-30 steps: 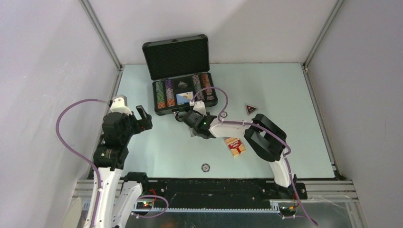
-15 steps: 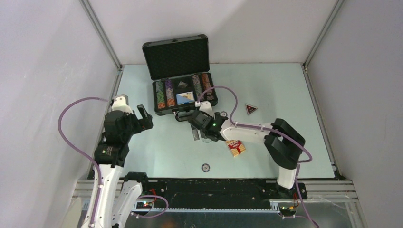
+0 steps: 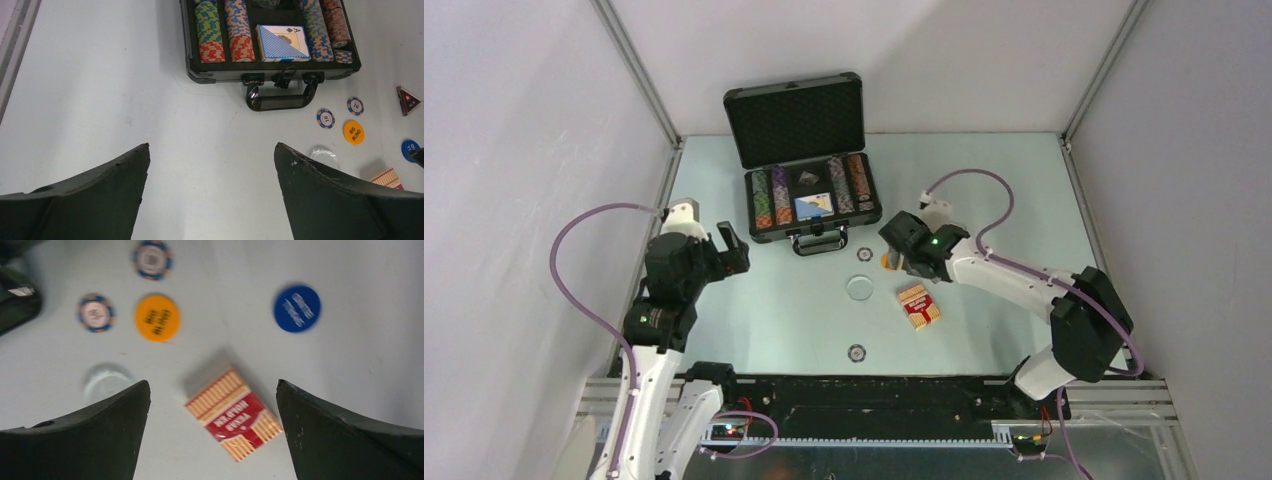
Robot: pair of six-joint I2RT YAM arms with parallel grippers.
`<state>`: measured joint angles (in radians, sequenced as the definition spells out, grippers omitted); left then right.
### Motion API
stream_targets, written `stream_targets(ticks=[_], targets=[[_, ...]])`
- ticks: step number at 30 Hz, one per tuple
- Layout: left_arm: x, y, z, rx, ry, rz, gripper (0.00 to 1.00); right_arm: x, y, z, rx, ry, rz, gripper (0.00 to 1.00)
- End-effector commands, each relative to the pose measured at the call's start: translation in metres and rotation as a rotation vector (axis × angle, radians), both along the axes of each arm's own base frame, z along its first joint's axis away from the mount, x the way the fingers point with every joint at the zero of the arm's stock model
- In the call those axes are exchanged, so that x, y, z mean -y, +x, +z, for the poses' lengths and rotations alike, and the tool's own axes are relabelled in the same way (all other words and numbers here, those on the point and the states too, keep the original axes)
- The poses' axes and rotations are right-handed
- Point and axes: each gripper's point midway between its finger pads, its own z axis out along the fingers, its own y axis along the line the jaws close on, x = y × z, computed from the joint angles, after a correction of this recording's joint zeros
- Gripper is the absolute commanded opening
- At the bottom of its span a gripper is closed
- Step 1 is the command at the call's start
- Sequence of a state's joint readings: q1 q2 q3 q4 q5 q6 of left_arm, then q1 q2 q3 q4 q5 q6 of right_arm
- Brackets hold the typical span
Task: Pack up texas hold em set
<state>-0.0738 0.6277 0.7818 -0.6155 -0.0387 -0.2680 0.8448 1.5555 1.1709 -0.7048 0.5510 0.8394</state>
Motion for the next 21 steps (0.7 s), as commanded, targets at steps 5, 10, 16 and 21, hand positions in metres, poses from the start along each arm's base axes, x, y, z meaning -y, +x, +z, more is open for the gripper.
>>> stream_targets(ticks=[5,10,16,21], targets=[[0.014,0.0,0.009,0.036,0.011,-0.075,0.98,0.035,-0.018,-0.015,-0.044,0.054,-0.257,0.99],[0.017,-0.002,0.012,0.047,0.008,-0.087,0.98,0.017,-0.024,-0.029,-0.087,0.005,-0.058,0.99],[0.02,-0.003,0.012,0.048,0.007,-0.103,0.98,0.027,-0.043,-0.062,-0.219,-0.233,0.191,0.99],[0.022,-0.003,0.012,0.048,0.006,-0.111,0.98,0.028,-0.048,-0.079,-0.248,-0.202,0.283,1.0]])
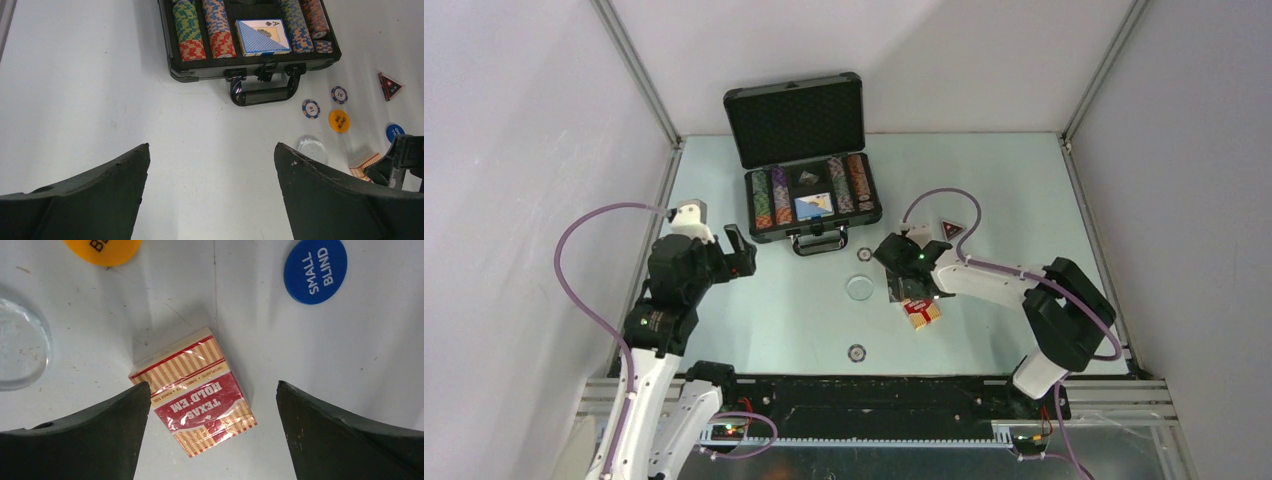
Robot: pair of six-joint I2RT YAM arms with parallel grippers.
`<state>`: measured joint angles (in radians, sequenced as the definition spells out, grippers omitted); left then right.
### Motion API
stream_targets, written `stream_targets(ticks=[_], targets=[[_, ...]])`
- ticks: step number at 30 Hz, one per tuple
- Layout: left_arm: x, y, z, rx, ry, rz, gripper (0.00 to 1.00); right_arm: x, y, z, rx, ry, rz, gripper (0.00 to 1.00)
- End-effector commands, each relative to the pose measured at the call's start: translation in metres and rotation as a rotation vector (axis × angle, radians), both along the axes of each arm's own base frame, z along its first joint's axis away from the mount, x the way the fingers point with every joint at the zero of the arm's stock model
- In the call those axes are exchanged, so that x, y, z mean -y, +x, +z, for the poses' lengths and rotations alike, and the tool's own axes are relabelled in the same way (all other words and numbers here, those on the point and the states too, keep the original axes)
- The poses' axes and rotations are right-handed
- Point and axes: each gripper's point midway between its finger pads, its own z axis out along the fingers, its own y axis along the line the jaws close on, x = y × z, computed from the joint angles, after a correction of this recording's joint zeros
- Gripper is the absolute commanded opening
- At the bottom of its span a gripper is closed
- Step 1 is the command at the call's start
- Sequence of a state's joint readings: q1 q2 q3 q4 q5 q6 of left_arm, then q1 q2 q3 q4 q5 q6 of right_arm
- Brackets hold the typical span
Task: Pack up texas hold em set
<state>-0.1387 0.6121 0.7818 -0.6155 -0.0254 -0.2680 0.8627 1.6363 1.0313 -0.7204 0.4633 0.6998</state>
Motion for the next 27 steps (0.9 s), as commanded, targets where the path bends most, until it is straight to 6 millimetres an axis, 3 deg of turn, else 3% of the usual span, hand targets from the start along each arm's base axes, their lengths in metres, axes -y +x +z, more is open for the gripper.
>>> stream_targets(ticks=[1,9,22,27], targets=[[0.005,0.001,0.008,0.033,0.013,-0.036,0.98,-0.002,-0.002,-0.008,-0.033,0.061,0.128,0.99],[0.006,0.001,0.008,0.031,0.012,-0.041,0.98,-0.013,-0.007,-0.017,-0.077,0.128,0.269,0.99],[0.006,0.002,0.006,0.027,0.013,-0.043,0.98,-0.014,-0.018,-0.025,-0.096,0.27,0.287,0.99],[0.006,0.003,0.005,0.023,0.014,-0.042,0.98,-0.015,-0.021,-0.028,-0.109,0.27,0.283,0.93]])
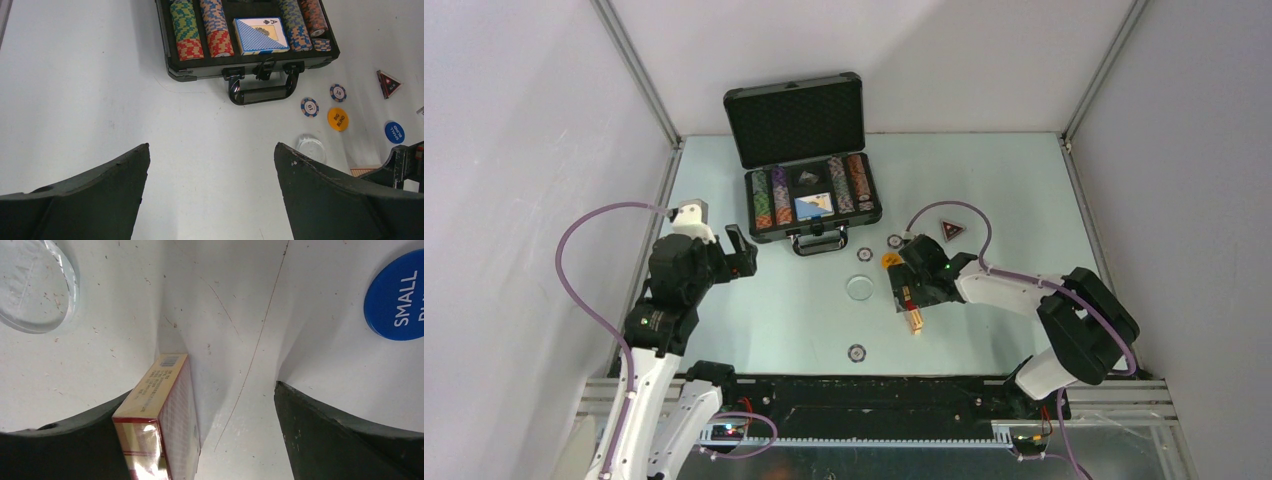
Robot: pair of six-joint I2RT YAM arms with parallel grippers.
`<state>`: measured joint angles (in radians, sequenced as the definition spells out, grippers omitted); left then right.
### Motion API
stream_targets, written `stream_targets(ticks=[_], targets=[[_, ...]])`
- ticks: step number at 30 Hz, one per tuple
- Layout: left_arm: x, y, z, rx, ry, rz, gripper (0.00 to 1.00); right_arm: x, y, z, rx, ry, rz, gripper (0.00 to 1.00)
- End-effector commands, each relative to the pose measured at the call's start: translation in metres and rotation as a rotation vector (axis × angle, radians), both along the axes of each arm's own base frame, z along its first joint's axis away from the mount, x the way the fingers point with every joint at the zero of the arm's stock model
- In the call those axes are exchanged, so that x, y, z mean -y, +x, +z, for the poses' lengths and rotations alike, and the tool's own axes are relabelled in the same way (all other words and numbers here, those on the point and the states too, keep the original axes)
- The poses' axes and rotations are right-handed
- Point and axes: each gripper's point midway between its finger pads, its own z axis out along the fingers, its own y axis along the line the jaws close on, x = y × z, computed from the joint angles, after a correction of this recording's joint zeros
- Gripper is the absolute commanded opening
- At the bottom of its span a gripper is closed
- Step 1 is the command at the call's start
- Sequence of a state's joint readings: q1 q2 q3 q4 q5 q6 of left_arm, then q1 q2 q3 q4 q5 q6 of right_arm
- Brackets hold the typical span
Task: Pack up texas hold em set
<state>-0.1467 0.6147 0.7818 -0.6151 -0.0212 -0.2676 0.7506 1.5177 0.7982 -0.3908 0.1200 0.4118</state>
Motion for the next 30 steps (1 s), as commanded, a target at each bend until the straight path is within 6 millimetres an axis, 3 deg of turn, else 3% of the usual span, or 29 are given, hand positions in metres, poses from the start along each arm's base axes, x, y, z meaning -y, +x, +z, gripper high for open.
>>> stream_targets(ticks=[1,5,16,30], targets=[[0.003,0.003,0.005,0.025,0.015,-0.03,0.98,-0.003,-0.012,-0.004,-0.038,0.017,0.022,0.92],[0.003,0.003,0.005,0.024,0.015,-0.03,0.98,-0.01,-0.016,0.002,-0.03,0.037,0.034,0.85],[0.004,0.003,0.003,0.019,0.016,-0.031,0.98,-0.032,-0.022,0.054,0.043,0.1,0.069,0.73],[0.008,0.003,0.003,0.016,0.005,-0.054,0.98,-0.018,-0.009,0.045,0.058,0.03,-0.002,0.51]])
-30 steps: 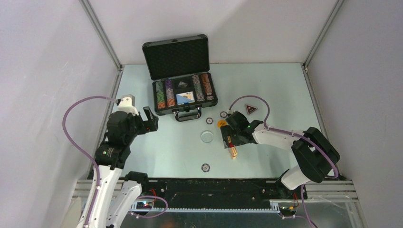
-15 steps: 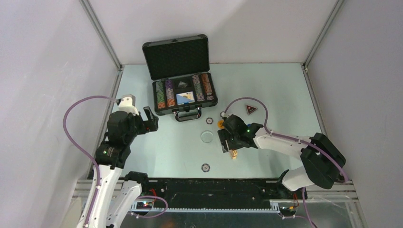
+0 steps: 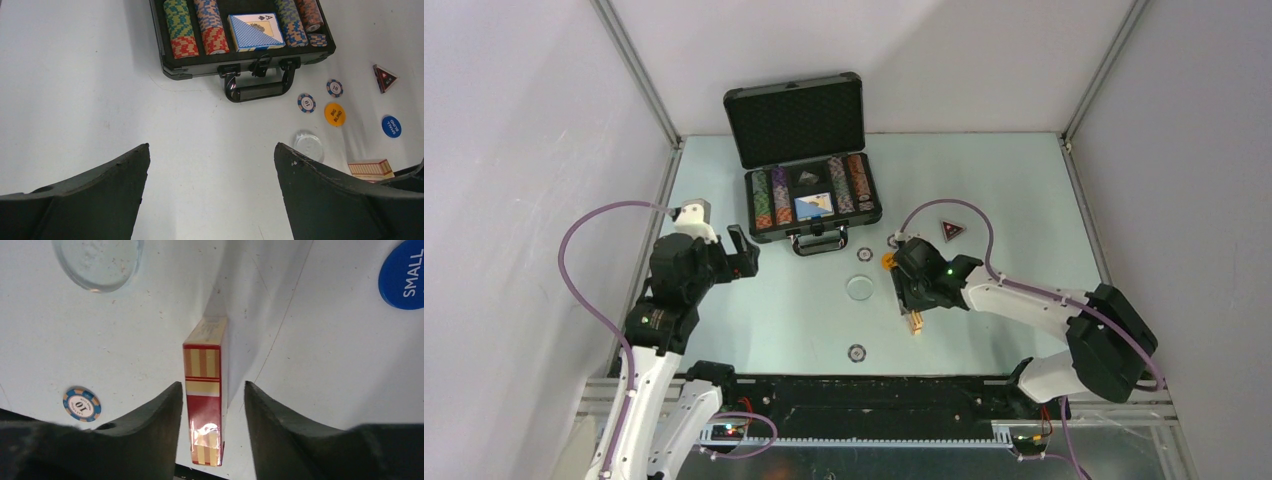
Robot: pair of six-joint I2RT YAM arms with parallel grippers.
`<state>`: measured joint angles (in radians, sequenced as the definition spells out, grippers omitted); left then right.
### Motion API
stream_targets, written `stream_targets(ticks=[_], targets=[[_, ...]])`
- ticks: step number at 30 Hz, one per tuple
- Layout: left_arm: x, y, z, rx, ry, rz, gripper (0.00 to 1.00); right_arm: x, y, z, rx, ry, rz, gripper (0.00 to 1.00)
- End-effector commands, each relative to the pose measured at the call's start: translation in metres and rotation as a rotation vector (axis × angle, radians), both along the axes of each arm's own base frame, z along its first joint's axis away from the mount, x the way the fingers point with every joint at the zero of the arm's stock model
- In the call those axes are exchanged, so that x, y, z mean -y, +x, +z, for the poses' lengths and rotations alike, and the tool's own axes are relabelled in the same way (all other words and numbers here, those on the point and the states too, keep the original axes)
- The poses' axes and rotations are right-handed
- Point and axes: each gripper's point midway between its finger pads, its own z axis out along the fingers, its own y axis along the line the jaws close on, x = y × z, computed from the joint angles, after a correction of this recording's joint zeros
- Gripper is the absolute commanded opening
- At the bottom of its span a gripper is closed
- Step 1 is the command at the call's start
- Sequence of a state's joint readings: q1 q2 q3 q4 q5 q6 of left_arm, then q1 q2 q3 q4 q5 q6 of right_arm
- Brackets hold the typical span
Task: Pack up texas hold em set
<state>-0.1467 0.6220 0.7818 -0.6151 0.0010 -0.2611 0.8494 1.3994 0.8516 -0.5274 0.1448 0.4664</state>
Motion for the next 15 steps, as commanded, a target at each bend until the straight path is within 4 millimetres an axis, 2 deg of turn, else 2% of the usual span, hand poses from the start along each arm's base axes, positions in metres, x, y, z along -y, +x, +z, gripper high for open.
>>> stream_targets(ticks=[1,5,8,11,13,15], targets=[[0.004,0.003,0.004,0.023,0.008,-0.031,0.98,-0.001,0.016,0.004,0.028,-0.004,-0.048,0.49],[0.005,0.003,0.005,0.023,0.006,-0.034,0.98,-0.005,0.02,0.008,0.037,0.0,-0.049,0.41],[0.005,0.003,0.005,0.024,0.007,-0.033,0.98,-0.005,0.021,0.01,0.033,-0.009,-0.049,0.28],[0.005,0.003,0.005,0.024,0.006,-0.034,0.98,-0.004,0.023,0.017,0.046,-0.011,-0.055,0.2],[0.005,0.003,0.005,0.024,0.006,-0.034,0.98,-0.004,0.024,0.025,0.063,0.001,-0.058,0.13],[0.005,0.003,0.005,0.024,0.006,-0.033,0.98,-0.006,0.027,0.035,0.087,0.024,-0.056,0.0]])
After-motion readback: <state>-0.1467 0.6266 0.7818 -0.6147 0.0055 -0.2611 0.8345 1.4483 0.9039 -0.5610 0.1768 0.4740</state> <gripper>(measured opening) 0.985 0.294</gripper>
